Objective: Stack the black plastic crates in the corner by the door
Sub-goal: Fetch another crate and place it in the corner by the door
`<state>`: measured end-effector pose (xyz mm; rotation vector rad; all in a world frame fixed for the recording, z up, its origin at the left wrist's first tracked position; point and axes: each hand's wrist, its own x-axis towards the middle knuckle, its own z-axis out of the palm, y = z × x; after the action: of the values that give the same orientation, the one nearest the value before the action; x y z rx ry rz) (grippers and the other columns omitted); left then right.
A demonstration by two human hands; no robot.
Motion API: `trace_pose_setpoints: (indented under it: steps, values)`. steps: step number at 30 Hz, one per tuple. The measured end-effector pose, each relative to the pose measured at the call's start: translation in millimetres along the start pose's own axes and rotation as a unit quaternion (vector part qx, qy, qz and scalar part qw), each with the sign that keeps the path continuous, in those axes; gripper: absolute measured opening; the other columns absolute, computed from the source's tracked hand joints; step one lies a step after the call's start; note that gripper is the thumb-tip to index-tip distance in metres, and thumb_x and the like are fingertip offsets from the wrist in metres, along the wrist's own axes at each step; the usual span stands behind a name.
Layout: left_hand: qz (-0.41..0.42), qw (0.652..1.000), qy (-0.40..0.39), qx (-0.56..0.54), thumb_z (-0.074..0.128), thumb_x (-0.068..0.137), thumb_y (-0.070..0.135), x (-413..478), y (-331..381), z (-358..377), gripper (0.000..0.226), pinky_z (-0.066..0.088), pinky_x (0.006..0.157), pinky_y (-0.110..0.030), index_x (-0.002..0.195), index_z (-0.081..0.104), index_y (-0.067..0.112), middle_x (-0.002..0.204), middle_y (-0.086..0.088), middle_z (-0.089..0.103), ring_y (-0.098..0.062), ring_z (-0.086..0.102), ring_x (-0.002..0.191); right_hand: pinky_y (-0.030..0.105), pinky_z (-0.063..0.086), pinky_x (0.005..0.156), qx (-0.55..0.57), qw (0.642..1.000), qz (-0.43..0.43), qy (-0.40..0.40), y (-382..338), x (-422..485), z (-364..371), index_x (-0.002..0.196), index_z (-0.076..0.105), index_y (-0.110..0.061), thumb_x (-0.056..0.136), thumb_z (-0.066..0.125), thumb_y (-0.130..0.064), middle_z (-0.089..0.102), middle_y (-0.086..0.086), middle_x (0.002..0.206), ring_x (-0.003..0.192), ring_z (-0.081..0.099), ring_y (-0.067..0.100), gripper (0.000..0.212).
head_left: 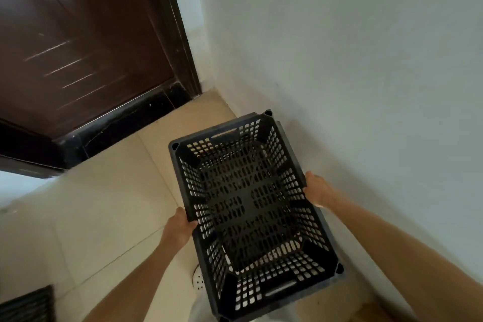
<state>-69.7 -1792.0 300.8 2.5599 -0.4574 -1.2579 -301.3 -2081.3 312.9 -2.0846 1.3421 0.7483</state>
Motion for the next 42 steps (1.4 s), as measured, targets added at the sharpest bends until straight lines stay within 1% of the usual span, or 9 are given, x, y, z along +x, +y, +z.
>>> trace_pose_setpoints:
  steps: [6,9,13,20,27,30,32,36,42]
  values:
    - [-0.028,0.999,0.032,-0.029,0.058,0.095,0.015,15,15,22,0.023,0.042,0.072,-0.036,0.098,0.037,0.007,0.098,-0.013,0.058,-0.036,0.06,0.099,0.038,0.048,0.092,-0.032,0.999,-0.039,-0.001,6,45,-3,0.128,0.045,-0.005,0.098,0.04,-0.013,0.057,0.018,0.125,0.112,0.057,0.035,0.032]
    - [-0.034,0.998,0.053,-0.026,0.058,0.095,0.014,23,21,21,0.024,0.041,0.072,-0.034,0.098,0.036,0.008,0.094,-0.009,0.054,-0.034,0.06,0.097,0.046,0.053,0.086,-0.028,0.998,-0.051,0.027,9,67,0,0.119,0.047,-0.01,0.095,0.043,-0.017,0.063,0.017,0.114,0.102,0.062,0.035,0.025]
    - [-0.029,0.998,0.055,-0.029,0.059,0.094,0.017,27,20,20,0.024,0.046,0.073,-0.037,0.098,0.038,0.008,0.101,-0.014,0.061,-0.034,0.061,0.097,0.047,0.054,0.083,-0.048,0.995,-0.069,0.048,13,80,-4,0.115,0.047,-0.014,0.096,0.045,-0.027,0.065,0.014,0.105,0.097,0.063,0.035,0.024]
    - [-0.028,0.997,0.055,-0.045,0.06,0.094,0.021,29,40,20,0.026,0.045,0.074,-0.038,0.097,0.037,0.008,0.109,-0.019,0.062,-0.037,0.061,0.101,0.042,0.055,0.08,-0.087,0.991,-0.074,0.074,1,91,-30,0.118,0.049,-0.011,0.096,0.047,-0.025,0.064,0.012,0.107,0.096,0.064,0.032,0.026]
    - [-0.028,0.996,0.062,-0.065,0.06,0.094,0.021,27,46,14,0.025,0.045,0.073,-0.037,0.095,0.038,0.009,0.099,-0.011,0.059,-0.033,0.06,0.096,0.04,0.054,0.077,-0.106,0.985,-0.095,0.096,-1,97,-41,0.122,0.048,-0.009,0.099,0.043,-0.024,0.062,0.013,0.111,0.097,0.063,0.033,0.028]
    - [-0.031,0.995,0.074,-0.059,0.06,0.094,0.02,26,43,6,0.024,0.047,0.075,-0.039,0.096,0.038,0.009,0.098,-0.011,0.06,-0.034,0.061,0.095,0.037,0.053,0.07,-0.109,0.984,-0.105,0.095,-7,95,-39,0.116,0.047,-0.011,0.098,0.043,-0.025,0.063,0.012,0.103,0.088,0.064,0.03,0.023]
    - [-0.038,0.994,0.081,-0.058,0.06,0.094,0.019,28,39,2,0.024,0.047,0.076,-0.04,0.098,0.038,0.009,0.102,-0.015,0.062,-0.035,0.061,0.097,0.04,0.055,0.073,-0.108,0.984,-0.109,0.084,-11,96,-35,0.111,0.046,-0.012,0.098,0.044,-0.025,0.064,0.012,0.1,0.086,0.064,0.03,0.019]
    - [-0.045,0.995,0.081,-0.049,0.058,0.095,0.018,35,34,-2,0.024,0.044,0.072,-0.037,0.098,0.037,0.009,0.104,-0.016,0.062,-0.032,0.059,0.09,0.04,0.055,0.075,-0.103,0.986,-0.113,0.07,-19,99,-28,0.117,0.044,-0.012,0.099,0.043,-0.025,0.063,0.01,0.101,0.088,0.063,0.027,0.022]
    - [-0.038,0.996,0.061,-0.051,0.056,0.096,0.018,37,27,11,0.022,0.043,0.07,-0.034,0.102,0.036,0.01,0.108,-0.016,0.062,-0.025,0.054,0.085,0.04,0.056,0.07,-0.092,0.988,-0.111,0.064,-10,103,-16,0.117,0.042,-0.013,0.099,0.044,-0.023,0.061,0.007,0.093,0.08,0.061,0.024,0.02]
